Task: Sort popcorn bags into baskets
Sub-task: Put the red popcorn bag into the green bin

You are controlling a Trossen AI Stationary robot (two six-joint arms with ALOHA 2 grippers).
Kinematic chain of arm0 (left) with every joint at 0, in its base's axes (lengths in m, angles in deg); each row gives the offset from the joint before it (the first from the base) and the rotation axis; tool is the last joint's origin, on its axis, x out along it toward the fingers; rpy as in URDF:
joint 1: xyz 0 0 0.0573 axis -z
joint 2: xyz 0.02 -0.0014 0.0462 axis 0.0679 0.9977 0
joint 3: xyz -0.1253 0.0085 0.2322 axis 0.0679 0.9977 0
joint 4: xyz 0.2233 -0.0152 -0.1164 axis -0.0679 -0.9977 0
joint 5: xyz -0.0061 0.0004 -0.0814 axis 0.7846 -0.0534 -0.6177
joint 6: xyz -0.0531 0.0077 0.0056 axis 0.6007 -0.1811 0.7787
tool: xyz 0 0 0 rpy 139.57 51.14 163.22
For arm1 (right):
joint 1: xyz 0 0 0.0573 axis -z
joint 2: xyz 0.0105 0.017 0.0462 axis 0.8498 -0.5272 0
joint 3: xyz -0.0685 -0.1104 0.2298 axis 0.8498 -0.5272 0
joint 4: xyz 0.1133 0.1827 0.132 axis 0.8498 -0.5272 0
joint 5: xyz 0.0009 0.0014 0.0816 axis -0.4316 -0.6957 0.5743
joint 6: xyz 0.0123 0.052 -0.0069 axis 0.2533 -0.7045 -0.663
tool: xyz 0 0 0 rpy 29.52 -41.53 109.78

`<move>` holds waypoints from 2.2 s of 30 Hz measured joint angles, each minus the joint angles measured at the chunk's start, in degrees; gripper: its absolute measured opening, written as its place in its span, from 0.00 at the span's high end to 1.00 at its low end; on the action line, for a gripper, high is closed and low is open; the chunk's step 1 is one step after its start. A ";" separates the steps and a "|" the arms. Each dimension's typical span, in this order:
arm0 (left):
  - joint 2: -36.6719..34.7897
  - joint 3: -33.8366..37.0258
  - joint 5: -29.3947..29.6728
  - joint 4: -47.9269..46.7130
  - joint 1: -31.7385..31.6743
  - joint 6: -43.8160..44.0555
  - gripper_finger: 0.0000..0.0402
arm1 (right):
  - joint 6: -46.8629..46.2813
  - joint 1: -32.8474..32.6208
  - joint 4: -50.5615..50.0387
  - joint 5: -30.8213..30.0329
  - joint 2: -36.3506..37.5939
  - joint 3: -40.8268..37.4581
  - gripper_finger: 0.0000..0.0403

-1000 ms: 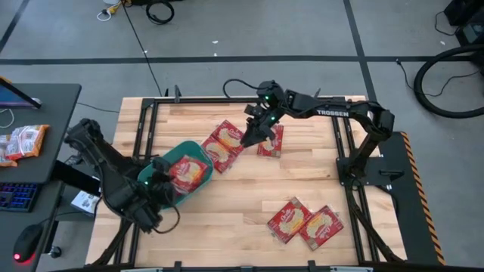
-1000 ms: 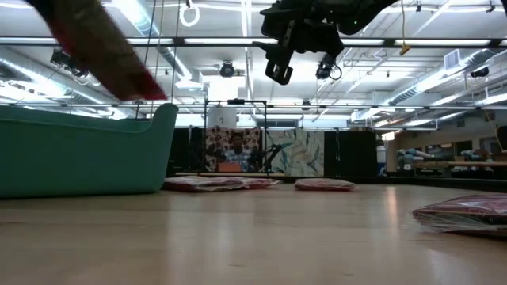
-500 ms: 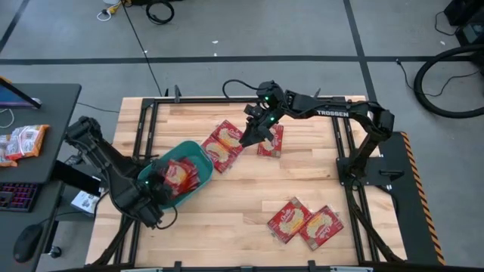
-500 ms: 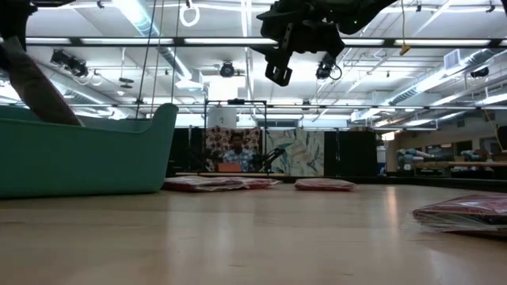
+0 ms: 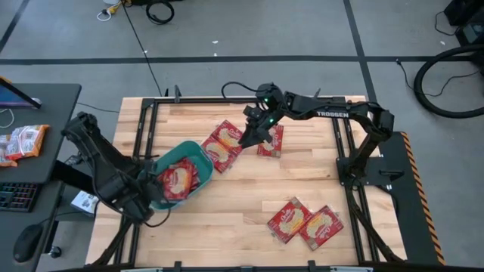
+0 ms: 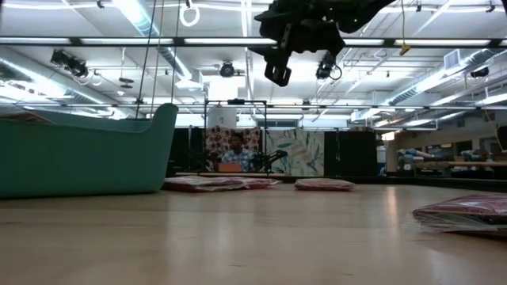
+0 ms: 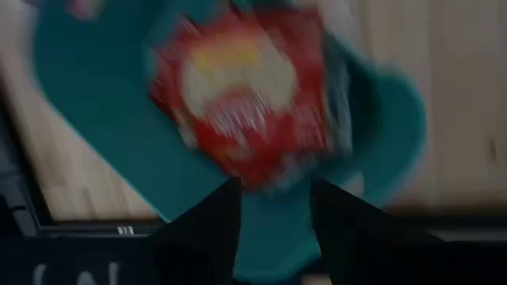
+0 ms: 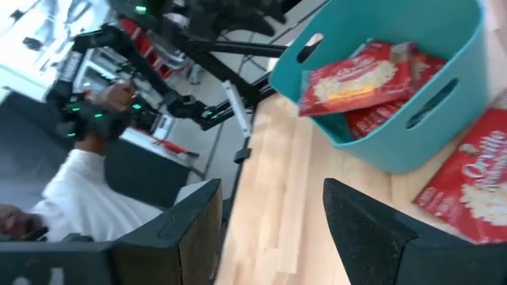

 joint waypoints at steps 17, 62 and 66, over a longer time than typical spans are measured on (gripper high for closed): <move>2.32 2.74 -8.00 15.27 -25.40 30.02 0.62 | 3.90 -4.86 -7.71 -8.96 0.02 0.02 0.44; -6.27 30.84 -25.21 38.76 -47.09 -12.74 0.67 | 2.89 -30.99 4.83 -39.31 22.12 -24.79 0.44; -6.27 30.84 -22.07 37.43 -44.21 -22.07 0.69 | 1.84 -31.99 4.84 -40.65 22.12 -24.79 0.44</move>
